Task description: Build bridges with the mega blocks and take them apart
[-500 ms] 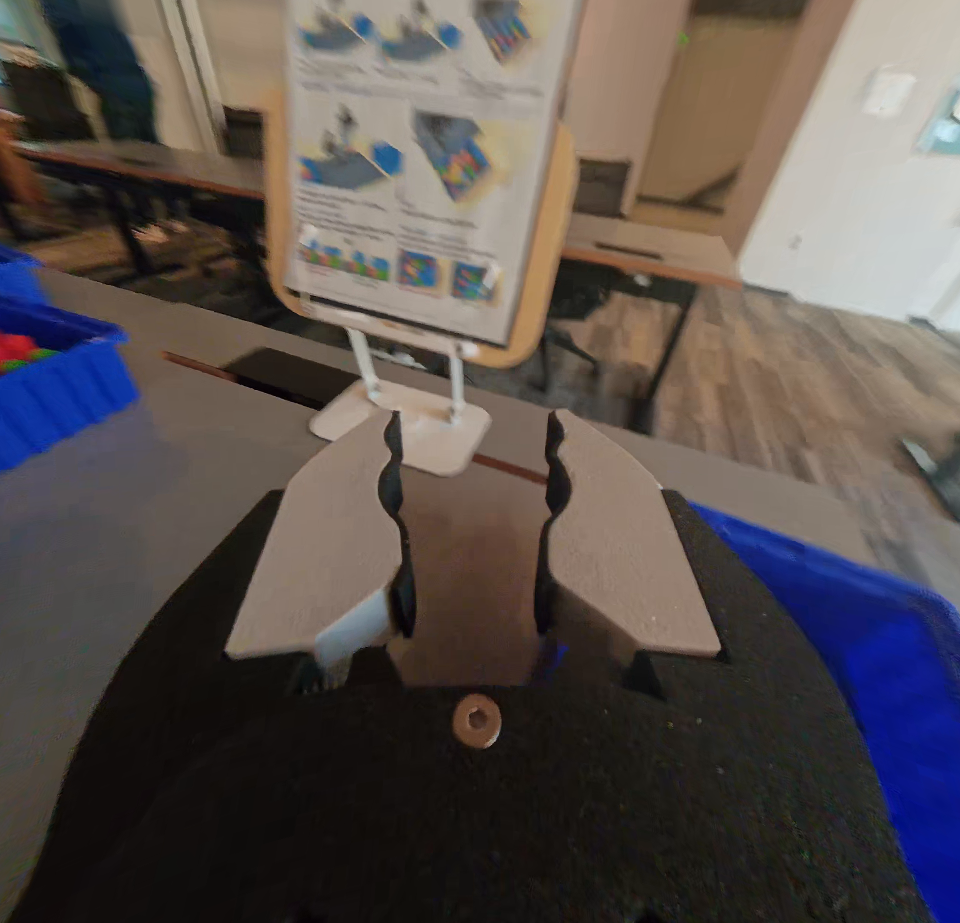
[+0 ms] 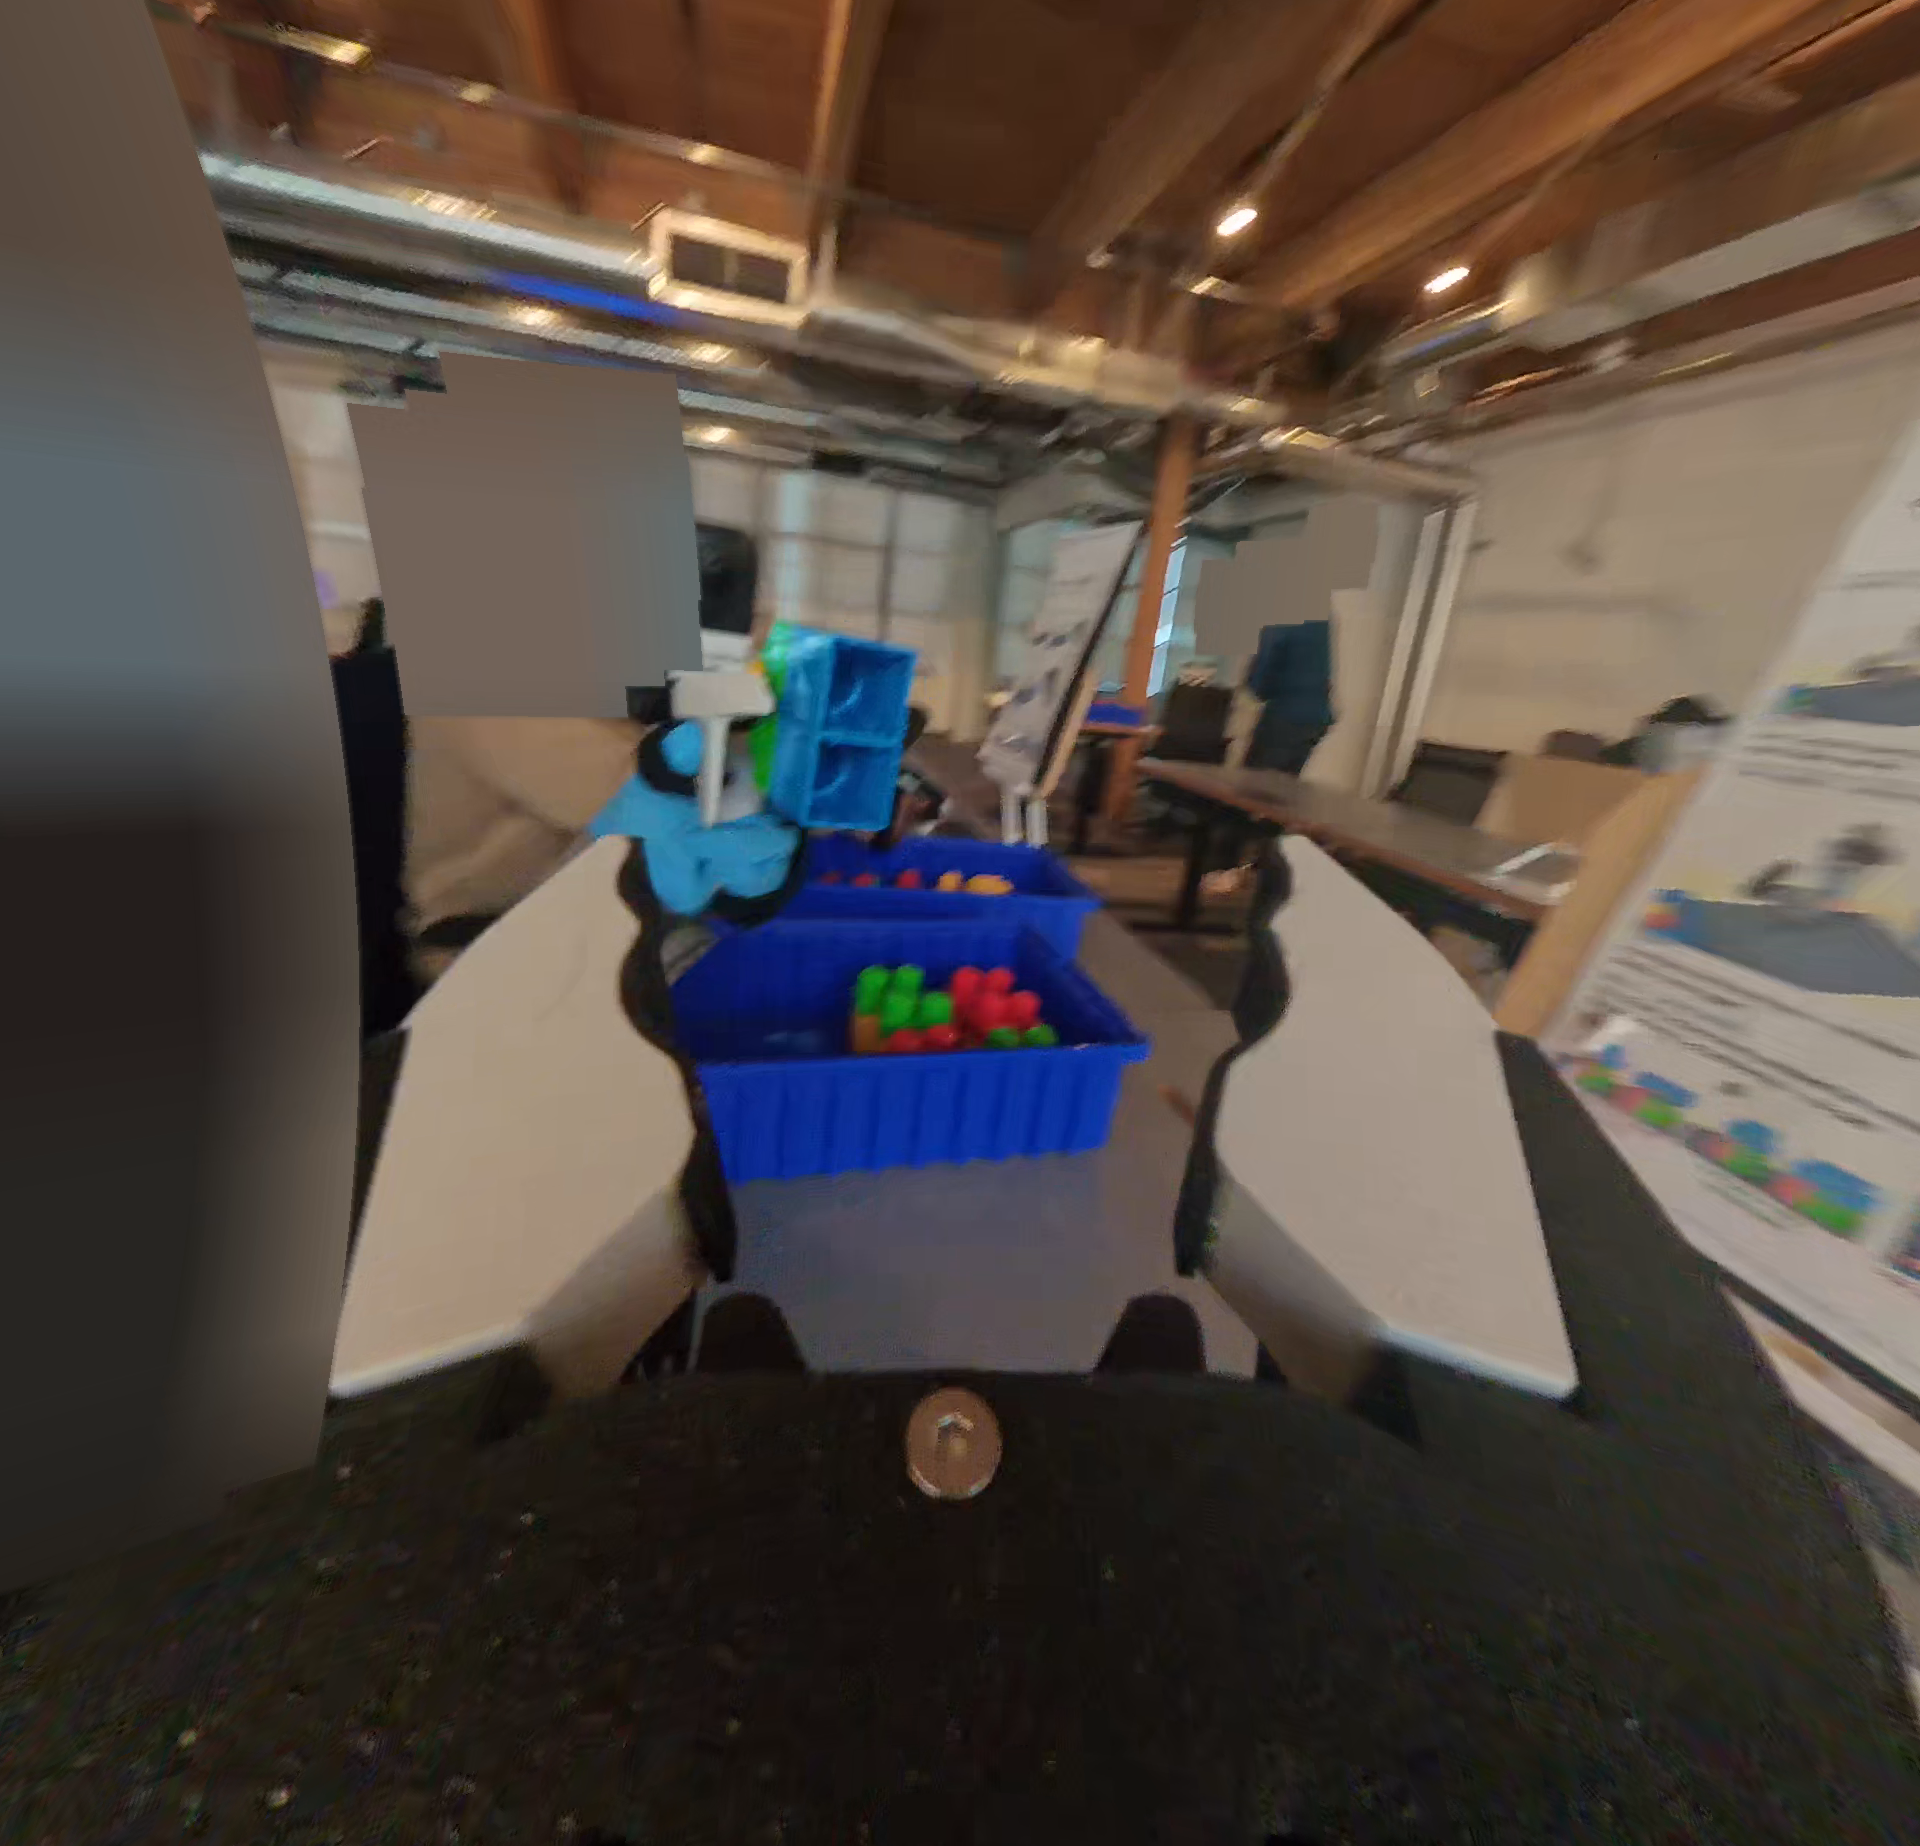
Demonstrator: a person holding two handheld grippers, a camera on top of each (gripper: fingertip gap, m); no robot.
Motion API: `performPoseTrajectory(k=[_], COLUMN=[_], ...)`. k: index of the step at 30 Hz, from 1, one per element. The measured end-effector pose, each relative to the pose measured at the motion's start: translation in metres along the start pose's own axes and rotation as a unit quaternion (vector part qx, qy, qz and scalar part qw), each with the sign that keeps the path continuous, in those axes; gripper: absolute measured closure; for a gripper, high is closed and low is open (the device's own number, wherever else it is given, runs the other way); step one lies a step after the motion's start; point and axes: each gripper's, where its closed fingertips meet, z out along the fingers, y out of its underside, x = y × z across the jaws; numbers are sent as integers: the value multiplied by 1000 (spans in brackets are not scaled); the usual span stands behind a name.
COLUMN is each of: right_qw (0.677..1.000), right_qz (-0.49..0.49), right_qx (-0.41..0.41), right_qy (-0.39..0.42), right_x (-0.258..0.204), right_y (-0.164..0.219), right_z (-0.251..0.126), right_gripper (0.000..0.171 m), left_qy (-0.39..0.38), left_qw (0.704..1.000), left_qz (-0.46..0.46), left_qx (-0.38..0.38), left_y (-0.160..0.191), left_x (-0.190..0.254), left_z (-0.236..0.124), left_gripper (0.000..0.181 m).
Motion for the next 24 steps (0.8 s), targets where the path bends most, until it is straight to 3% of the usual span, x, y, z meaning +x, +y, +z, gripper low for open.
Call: performPoseTrajectory(k=[2,6,10,24], right_qw=[999,996,993,991], right_qz=[9,27,-1,22], right_qx=[-31,-42,-89,-44], right_qy=[-42,-71,-74,-125], right_x=[-13,-26,-31,-51], right_y=[15,31,57,53], right_z=[17,47,67,77], right_gripper=[60,75,79,124], left_qy=[30,63,91,126], left_qw=[1000,998,996,991], left_qz=[-7,-11,-8,7], left_qx=[7,0,-6,-46], left_y=[8,24,28,41], left_x=[7,14,21,38], left_z=[12,28,39,49], left_gripper=[146,146,146,146])
